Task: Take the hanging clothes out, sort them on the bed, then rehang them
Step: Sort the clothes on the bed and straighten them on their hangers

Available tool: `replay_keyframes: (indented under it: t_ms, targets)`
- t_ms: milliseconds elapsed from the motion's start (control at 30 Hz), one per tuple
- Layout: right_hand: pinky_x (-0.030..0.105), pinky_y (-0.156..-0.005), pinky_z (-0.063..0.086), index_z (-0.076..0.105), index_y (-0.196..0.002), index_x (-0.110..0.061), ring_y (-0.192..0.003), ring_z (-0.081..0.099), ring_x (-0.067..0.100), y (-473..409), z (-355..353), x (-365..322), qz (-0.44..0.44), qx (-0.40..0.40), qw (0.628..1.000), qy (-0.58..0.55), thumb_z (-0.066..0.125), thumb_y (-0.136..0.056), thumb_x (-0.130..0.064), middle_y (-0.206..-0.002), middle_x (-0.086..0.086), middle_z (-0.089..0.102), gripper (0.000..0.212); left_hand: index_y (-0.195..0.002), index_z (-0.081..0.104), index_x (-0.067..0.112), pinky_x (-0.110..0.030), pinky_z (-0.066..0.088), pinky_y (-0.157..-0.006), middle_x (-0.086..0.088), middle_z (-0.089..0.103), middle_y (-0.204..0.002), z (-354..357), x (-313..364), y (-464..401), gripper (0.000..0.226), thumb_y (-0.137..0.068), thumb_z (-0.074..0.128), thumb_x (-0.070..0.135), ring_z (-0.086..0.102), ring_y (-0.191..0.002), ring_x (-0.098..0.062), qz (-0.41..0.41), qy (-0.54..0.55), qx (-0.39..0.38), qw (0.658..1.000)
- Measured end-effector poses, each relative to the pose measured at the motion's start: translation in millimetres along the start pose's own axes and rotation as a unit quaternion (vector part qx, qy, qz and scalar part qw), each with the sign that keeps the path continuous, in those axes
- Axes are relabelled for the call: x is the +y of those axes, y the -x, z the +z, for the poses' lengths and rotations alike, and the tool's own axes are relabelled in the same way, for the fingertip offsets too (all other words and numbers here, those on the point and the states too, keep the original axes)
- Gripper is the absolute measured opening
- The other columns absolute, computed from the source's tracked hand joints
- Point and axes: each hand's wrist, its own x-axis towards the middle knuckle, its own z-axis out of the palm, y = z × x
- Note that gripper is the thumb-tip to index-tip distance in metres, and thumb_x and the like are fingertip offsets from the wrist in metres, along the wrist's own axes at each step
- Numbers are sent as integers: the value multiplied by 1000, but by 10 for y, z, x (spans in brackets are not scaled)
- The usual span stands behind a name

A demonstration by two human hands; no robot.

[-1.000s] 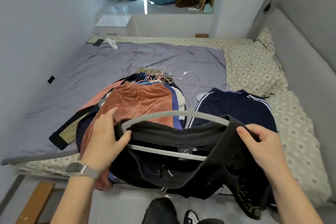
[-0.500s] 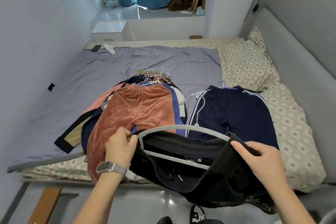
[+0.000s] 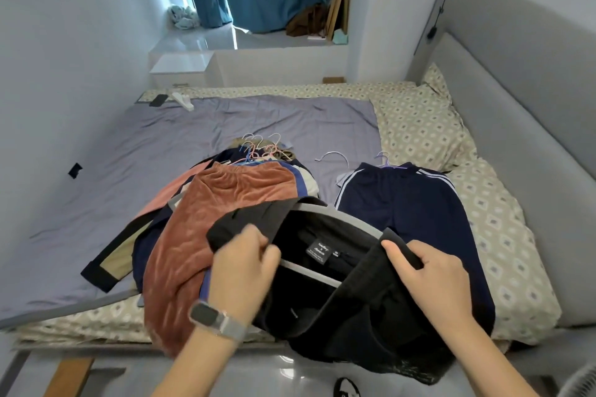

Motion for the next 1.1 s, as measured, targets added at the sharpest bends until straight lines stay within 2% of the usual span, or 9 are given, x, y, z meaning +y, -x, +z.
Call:
replay_keyframes:
  t_ms: [100,200,267,400,600,733,867,1000,1100]
  targets:
    - [24,-49,30,41,-50,-19,-44,38,8,-39,-51,58,-24,-51,992,-113,65,-79,-50,-44,-4,39,49,-67,32,35,-33,40,-51,8,42,-51,156,-213,279,20,-73,51,38,51,-52,-15,11,11,-102,995]
    - [14,-45,24,41,-42,-29,-42,33,5,-36,-141,155,-77,-102,977,-171,77,-76,-27,-40,-9,35,49,-78,53,38,-31,44,-65,18,49,-70,34,-494,237,4,-80,54,42,51,-72,-4,134,8,-138,981]
    - [12,-45,25,40,-43,-28,-41,33,4,-61,-219,185,-93,-107,973,-183,71,-73,-43,-40,-11,33,46,-102,64,37,-31,40,-84,13,52,-98,-98,-558,138,20,-88,52,45,49,-96,-8,206,-3,-104,973]
    - [12,-44,25,42,-40,-30,-40,33,3,-175,-335,144,-101,-111,965,-213,60,-67,-53,-40,-12,33,40,-129,46,22,-29,32,-99,2,49,-122,-299,-480,-114,57,-82,53,54,43,-115,-12,210,-33,-50,976]
    - [14,-53,37,57,-54,-30,-52,47,2,-334,-395,82,-130,-134,961,-202,63,-70,-53,-52,-13,53,29,-89,63,23,-33,43,-61,9,55,-72,-275,-311,-252,39,-78,44,57,54,-71,-15,110,9,-77,991]
    - [22,-79,46,61,-92,-44,-88,62,7,-343,-470,251,-169,-145,964,-144,49,-83,-60,-91,-17,67,22,-85,65,29,-35,41,-65,13,60,-71,-321,-203,-170,36,-73,44,56,55,-73,-13,64,61,-54,995]
    - [34,-76,48,54,-92,-40,-83,59,9,-169,-513,498,-148,-132,977,-80,34,-86,-68,-84,-12,62,36,-90,68,29,-39,46,-72,14,64,-78,-206,-46,-77,44,-72,42,60,60,-80,-16,72,76,-89,990]
    - [27,-77,45,56,-89,-41,-86,58,2,43,-673,619,-109,-72,989,-76,43,-92,-45,-94,-21,62,14,-89,67,28,-42,48,-73,13,67,-82,39,52,-127,43,-75,43,61,61,-83,-11,90,117,-161,976]
    - [11,-73,38,52,-84,-44,-83,55,-8,165,-874,733,-76,-11,996,-48,52,-96,-26,-87,-32,60,22,-90,67,30,-38,49,-74,14,68,-84,264,202,-146,39,-76,47,61,62,-84,-7,97,171,-207,958]
